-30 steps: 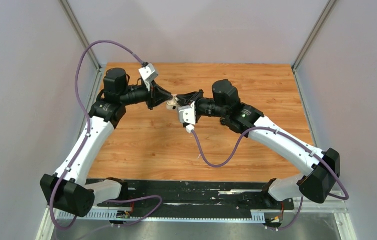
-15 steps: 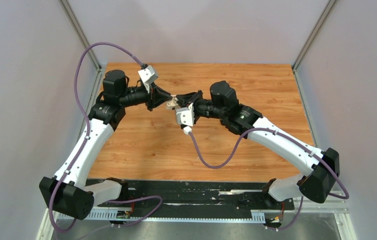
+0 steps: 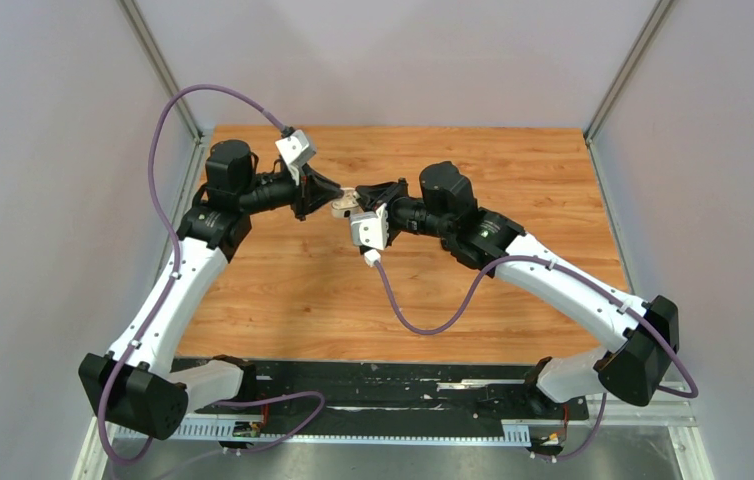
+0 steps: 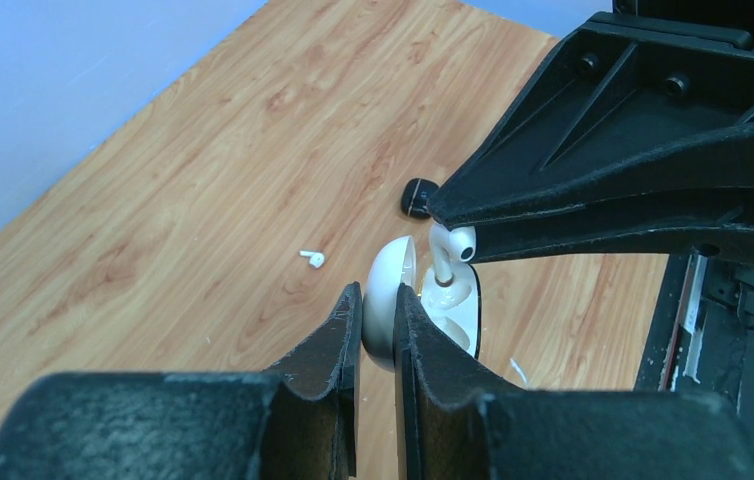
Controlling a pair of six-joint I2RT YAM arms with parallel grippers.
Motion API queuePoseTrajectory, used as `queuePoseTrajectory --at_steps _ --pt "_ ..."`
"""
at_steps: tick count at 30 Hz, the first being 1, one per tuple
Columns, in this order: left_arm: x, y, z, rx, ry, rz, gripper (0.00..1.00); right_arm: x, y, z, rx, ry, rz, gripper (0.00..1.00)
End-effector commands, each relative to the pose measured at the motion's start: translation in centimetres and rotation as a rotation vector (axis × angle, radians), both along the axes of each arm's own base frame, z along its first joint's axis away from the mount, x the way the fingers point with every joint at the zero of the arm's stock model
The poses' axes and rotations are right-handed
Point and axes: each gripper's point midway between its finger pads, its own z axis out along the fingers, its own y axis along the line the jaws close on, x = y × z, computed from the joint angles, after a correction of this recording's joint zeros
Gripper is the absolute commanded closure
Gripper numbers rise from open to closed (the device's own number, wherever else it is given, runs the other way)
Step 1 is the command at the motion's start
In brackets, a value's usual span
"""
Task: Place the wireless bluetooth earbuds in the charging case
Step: Place the earbud in the charging case.
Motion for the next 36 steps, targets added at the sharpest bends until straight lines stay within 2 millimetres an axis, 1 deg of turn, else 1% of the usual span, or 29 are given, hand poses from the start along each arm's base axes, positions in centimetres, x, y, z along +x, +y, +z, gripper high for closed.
queuePoseTrajectory --at_steps 1,10,15,18,22,25,27,29,30,36 --pt "-0.4 -0.3 1.9 -0.034 -0.06 -0.016 1.0 0.3 -0.1 0.3 -0.001 -0.009 -0.012 0.97" --pt "-0.3 -0.4 2.6 -0.067 -0.097 -0.01 1.0 0.4 0.5 0.3 0.005 0.076 -0.016 0.97" --pt "0.1 -0.2 3.1 -0.087 -0.113 0.023 1.0 0.8 0.9 -0.1 -0.018 0.139 -0.039 0.94" --pt "0.2 -0.1 3.1 -0.095 -0.122 0.037 1.0 0.7 1.0 -0.4 -0.031 0.157 -0.038 0.95" --pt "0.5 0.1 3.4 -0.104 -0.145 0.057 1.0 0.5 1.1 -0.3 -0.034 0.162 -0.036 0.9" --pt "0.5 0.0 3.4 -0.109 -0.144 0.053 1.0 0.5 1.1 -0.5 -0.038 0.167 -0.036 0.89" --pt "0.3 -0.1 3.1 -0.115 -0.129 0.053 1.0 0.5 1.1 -0.5 -0.039 0.168 -0.036 0.89" --pt "0.3 -0.1 3.4 -0.132 -0.132 0.059 1.0 0.4 1.2 -0.5 -0.042 0.162 -0.036 0.94" --pt "0.4 0.0 3.4 -0.14 -0.121 0.068 1.0 0.5 1.3 -0.6 -0.046 0.161 -0.039 0.95" --pt "0.5 0.2 2.9 -0.177 -0.056 0.11 1.0 0.6 1.6 -1.0 -0.099 0.083 -0.041 0.96"
